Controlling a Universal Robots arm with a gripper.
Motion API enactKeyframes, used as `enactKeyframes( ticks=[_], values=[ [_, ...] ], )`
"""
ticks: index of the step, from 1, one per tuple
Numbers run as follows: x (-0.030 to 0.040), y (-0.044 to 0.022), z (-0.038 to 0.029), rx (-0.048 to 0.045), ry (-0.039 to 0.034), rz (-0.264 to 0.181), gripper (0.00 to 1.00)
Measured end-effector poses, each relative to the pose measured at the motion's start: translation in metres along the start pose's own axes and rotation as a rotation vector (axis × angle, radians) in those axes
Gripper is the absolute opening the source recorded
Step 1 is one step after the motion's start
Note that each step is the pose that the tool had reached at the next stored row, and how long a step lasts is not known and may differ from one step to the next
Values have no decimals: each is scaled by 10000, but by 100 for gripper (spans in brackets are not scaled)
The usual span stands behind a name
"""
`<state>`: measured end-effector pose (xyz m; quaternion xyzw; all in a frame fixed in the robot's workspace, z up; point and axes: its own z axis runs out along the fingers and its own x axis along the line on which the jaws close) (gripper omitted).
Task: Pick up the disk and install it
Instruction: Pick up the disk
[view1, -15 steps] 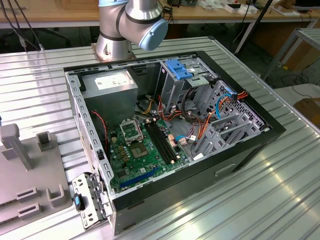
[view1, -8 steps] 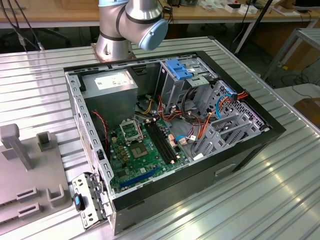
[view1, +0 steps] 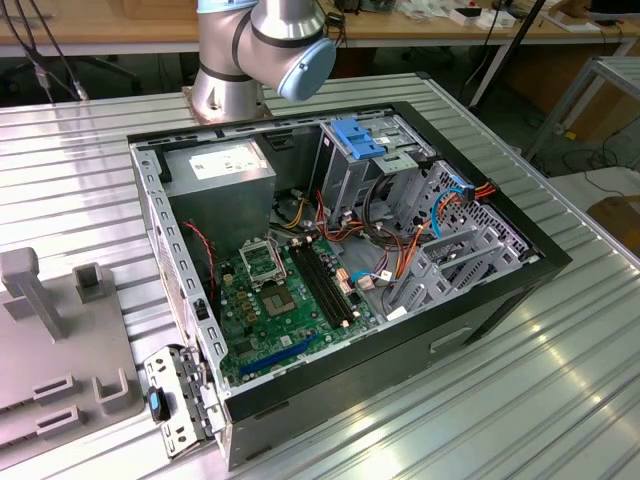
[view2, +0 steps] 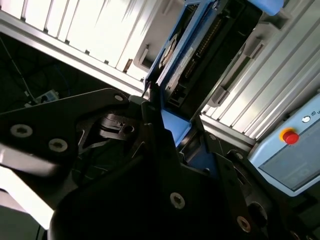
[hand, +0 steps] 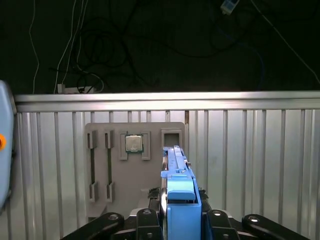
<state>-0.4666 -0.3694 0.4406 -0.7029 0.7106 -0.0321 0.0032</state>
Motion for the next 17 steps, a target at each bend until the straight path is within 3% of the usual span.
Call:
enactKeyframes(
  ticks=[14,17],
  values=[
    [11,-14,-274,-11,0,0,37],
    [15,-18,-359,-14,0,-1,37]
  ],
)
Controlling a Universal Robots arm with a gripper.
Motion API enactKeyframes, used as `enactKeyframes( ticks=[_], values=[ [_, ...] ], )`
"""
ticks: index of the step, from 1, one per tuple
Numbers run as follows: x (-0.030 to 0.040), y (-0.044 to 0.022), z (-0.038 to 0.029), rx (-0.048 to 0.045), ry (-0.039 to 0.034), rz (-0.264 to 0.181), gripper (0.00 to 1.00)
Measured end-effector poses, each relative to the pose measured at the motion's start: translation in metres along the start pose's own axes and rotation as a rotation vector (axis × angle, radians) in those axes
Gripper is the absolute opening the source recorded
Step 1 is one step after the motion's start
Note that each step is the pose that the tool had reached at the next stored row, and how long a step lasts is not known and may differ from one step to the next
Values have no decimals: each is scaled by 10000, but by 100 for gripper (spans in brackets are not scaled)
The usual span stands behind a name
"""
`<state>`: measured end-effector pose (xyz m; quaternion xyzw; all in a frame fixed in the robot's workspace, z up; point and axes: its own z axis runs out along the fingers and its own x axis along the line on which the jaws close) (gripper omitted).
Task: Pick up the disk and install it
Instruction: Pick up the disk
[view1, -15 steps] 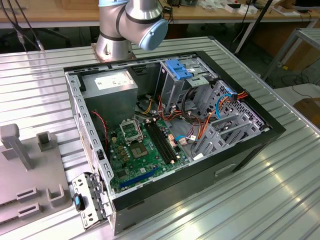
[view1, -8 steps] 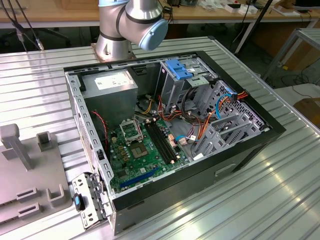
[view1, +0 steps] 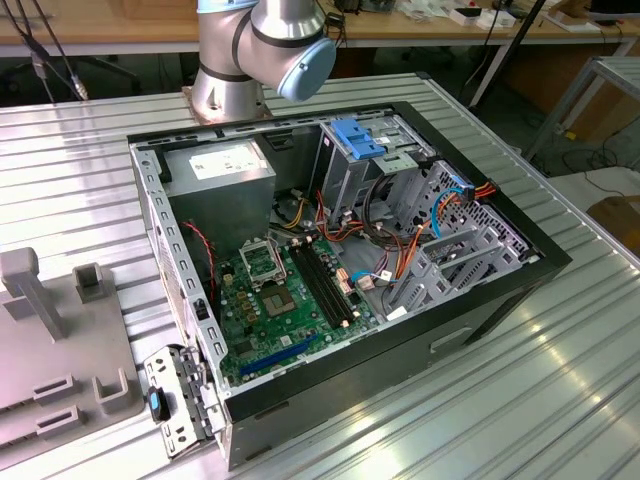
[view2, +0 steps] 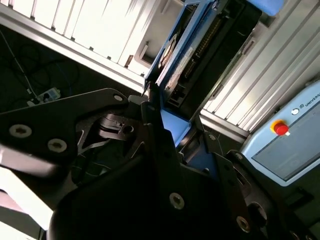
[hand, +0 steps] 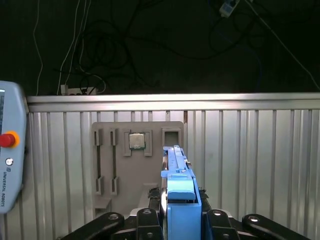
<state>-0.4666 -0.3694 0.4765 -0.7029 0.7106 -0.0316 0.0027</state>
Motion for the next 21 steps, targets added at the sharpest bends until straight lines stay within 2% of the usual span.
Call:
enactKeyframes(
  ticks=[3,7,15,21],
  values=[
    [2,-3,-64,-5,1,0,37],
    [9,-11,-235,-22,0,0,37],
    [20,-24,-490,-44,1,-1,37],
    [20,-24,-503,-44,0,-1,37]
  ],
)
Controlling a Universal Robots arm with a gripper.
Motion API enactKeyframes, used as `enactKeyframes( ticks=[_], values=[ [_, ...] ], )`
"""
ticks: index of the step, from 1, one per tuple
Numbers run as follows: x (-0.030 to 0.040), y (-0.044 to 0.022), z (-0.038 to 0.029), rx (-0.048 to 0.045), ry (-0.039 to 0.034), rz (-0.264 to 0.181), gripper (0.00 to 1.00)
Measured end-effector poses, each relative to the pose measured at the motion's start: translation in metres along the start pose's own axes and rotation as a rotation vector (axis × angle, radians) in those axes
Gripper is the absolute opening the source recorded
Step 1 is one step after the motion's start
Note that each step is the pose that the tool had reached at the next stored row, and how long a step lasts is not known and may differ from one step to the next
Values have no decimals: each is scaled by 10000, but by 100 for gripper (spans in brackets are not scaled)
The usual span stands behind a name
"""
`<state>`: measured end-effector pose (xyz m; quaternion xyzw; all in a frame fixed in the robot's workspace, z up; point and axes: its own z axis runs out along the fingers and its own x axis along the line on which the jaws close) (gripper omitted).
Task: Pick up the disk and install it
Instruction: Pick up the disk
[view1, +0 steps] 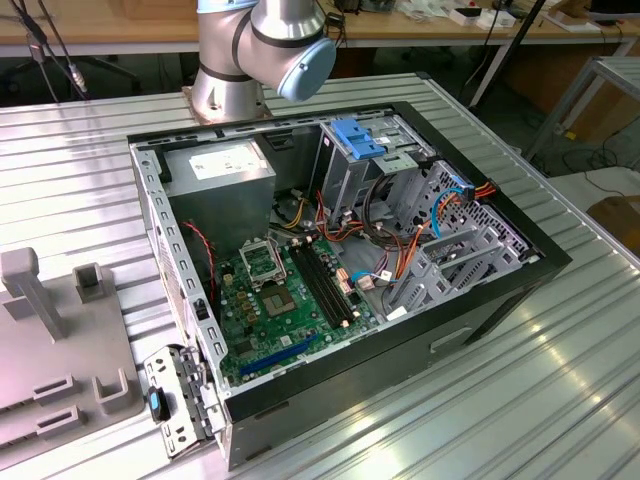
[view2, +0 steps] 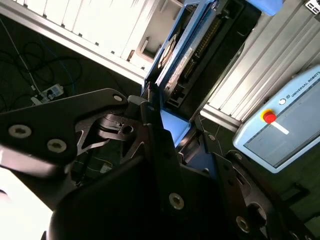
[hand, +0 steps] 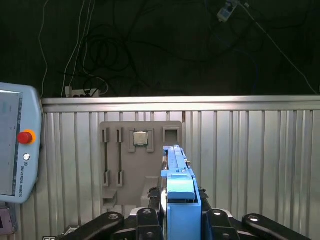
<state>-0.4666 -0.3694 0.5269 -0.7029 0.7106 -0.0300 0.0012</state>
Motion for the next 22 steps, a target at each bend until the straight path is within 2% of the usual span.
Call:
enactKeyframes(
  ticks=[3,6,10,12,22],
  values=[
    [0,0,0,1,-1,0,37],
    [0,-28,1,0,-1,-1,37],
    [-1,-109,5,1,-1,-1,37],
    [-2,-181,8,0,-1,-1,37],
    [-4,-373,17,0,-1,0,37]
  ],
)
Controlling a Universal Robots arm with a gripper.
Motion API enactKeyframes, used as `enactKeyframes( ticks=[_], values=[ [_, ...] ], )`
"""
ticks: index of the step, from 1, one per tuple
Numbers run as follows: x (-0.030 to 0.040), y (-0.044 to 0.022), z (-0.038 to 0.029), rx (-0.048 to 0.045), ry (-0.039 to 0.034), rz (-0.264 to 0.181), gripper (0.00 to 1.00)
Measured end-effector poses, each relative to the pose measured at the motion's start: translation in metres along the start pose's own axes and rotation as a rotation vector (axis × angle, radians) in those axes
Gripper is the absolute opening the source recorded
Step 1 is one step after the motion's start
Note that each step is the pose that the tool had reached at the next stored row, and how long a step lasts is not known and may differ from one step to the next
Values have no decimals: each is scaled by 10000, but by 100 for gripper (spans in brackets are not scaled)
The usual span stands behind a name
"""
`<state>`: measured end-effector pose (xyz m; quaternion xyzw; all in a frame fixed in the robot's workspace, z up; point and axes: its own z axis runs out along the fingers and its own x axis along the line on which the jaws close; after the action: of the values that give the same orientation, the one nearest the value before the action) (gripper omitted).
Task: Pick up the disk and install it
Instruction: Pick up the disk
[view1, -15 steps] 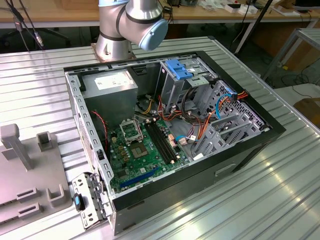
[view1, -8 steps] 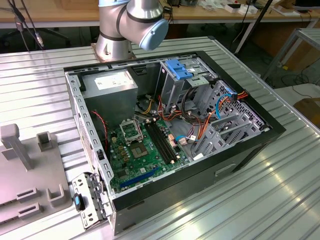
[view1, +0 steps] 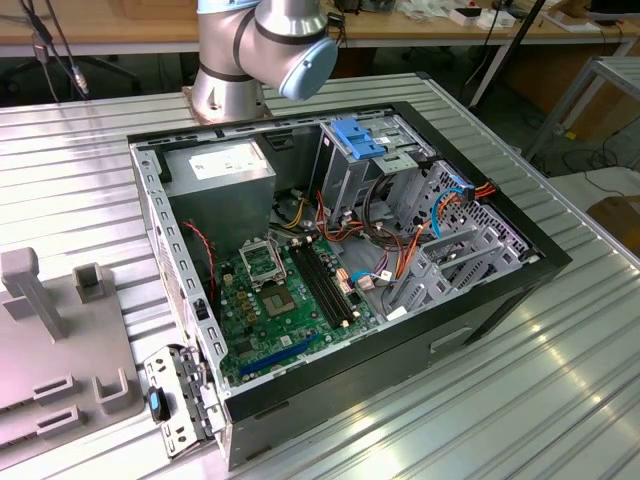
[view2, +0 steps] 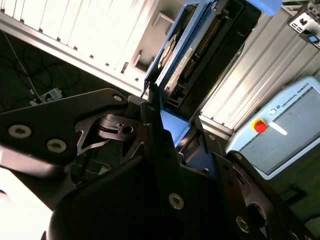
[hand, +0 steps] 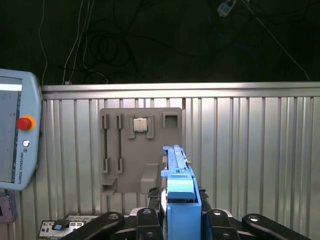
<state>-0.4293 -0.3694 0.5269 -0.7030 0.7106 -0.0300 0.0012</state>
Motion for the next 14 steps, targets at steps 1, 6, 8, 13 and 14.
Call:
enactKeyframes(
  ticks=[1,6,8,13,14],
  values=[
    [0,-26,1,0,0,0,37],
    [-2,-158,8,1,0,0,37],
    [-2,-218,10,0,0,-1,37],
    [-4,-342,17,1,0,0,37],
    [-4,-364,18,0,0,0,37]
  ],
)
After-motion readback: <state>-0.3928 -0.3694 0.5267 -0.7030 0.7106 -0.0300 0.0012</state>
